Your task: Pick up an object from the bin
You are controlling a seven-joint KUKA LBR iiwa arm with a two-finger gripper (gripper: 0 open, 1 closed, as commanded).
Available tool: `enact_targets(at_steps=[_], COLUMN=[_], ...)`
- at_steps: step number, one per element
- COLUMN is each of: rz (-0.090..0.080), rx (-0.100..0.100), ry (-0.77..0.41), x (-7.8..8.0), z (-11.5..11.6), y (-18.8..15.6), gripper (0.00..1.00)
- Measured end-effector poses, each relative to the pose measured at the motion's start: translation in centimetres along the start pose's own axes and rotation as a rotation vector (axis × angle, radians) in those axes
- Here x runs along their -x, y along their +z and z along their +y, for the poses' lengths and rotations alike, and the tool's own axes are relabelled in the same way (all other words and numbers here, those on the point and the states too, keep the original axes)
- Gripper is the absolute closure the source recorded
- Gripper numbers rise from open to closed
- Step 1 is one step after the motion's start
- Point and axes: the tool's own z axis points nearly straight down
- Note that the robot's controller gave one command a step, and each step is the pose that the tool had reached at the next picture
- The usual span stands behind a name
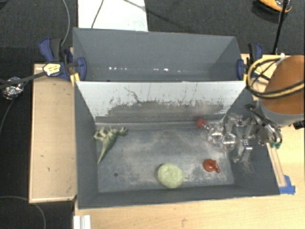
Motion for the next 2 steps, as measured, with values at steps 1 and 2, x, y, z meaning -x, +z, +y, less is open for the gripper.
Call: enact_targets(at_steps=[1,2], rz=[-0.008,-0.01], rx=[-0.002,-0.002], ry=[-0.004,0.02], x=[0.2,-2.9], z=[0.0,1.1], y=[-0.5,5.4], gripper=[0.0,0.0])
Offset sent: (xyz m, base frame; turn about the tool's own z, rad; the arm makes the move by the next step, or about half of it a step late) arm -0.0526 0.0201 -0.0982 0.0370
